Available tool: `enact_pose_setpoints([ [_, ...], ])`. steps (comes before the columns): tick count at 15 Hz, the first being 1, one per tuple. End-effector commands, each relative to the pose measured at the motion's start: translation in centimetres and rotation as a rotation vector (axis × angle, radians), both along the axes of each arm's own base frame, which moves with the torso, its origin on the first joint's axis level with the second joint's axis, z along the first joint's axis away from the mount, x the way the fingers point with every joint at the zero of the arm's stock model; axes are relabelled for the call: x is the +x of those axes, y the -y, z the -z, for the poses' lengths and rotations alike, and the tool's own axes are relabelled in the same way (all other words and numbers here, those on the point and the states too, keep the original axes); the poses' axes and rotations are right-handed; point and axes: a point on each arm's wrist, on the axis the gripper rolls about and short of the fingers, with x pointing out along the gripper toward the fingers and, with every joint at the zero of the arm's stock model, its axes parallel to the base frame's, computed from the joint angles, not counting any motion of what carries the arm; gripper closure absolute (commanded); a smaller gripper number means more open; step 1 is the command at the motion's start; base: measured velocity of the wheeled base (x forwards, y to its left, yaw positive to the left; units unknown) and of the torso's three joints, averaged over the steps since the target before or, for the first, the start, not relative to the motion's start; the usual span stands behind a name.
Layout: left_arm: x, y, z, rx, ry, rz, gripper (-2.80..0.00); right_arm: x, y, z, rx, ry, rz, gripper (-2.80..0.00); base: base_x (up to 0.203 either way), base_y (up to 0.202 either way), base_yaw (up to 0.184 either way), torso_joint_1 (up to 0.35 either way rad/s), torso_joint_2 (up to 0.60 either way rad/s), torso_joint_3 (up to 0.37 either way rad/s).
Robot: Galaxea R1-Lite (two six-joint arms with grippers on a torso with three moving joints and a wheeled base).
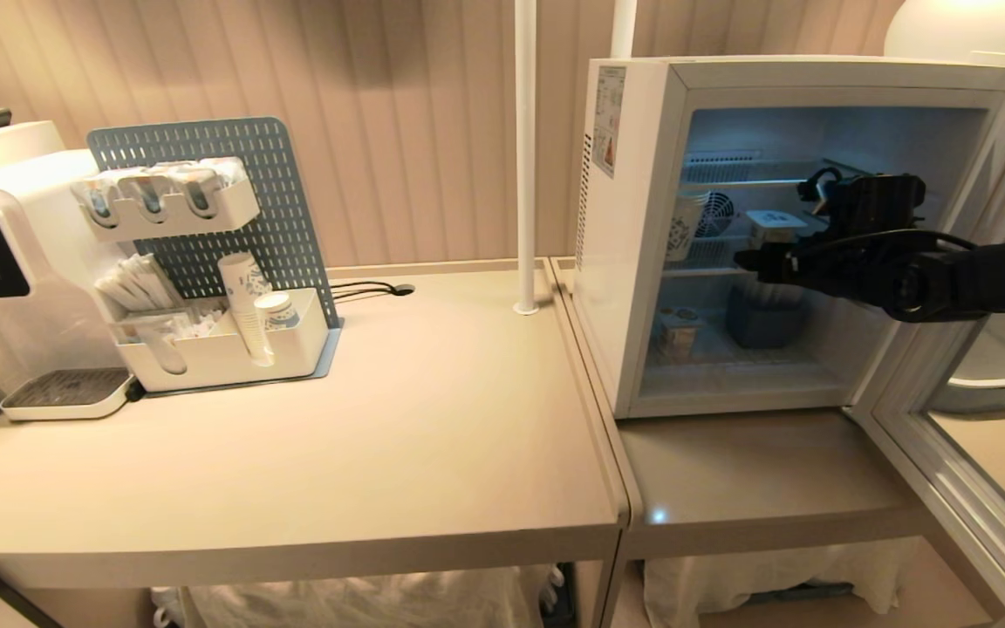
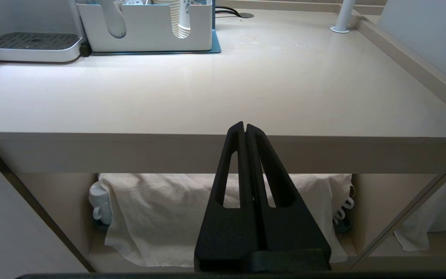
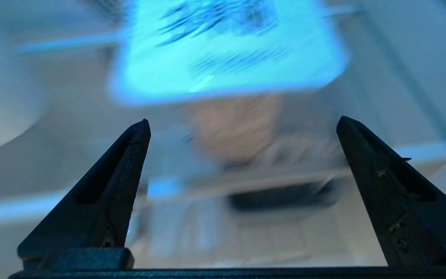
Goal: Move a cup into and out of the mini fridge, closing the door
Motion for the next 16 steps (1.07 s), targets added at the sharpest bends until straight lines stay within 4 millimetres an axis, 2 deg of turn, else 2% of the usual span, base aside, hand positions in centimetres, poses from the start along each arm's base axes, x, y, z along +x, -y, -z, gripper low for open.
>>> enact_pose_setpoints([
  [1,0.0,0.0,0.1,-0.001,-0.004,0.000,0.00,1.7,0.5,1.3,-0.018,-0.005,0.037,-2.80,0.000,0.000,0.000,0.000,0.00,0.000],
  [5,0.0,0.0,0.1,-0.001,-0.004,0.000,0.00,3.0,0.6,1.8,-0.030,0.010,0.043,-2.80,0.000,0.000,0.000,0.000,0.00,0.000],
  [8,0.0,0.0,0.1,-0.001,-0.004,0.000,0.00,4.0,0.6,1.4,-0.043,0.018,0.031,-2.80,0.000,0.000,0.000,0.000,0.00,0.000],
  [14,0.0,0.0,0.1,-0.001,-0.004,0.000,0.00,5.3,-0.1,3.9,-0.060,-0.028,-0.017,-2.80,0.000,0.000,0.000,0.000,0.00,0.000],
  [15,0.0,0.0,0.1,-0.001,-0.004,0.000,0.00,5.3,-0.2,4.0,-0.060,-0.035,-0.024,0.00,0.000,0.000,0.000,0.000,0.00,0.000],
  [16,0.0,0.0,0.1,-0.001,-0.004,0.000,0.00,5.2,-0.3,3.8,-0.054,-0.028,-0.035,0.00,0.000,0.000,0.000,0.000,0.00,0.000],
])
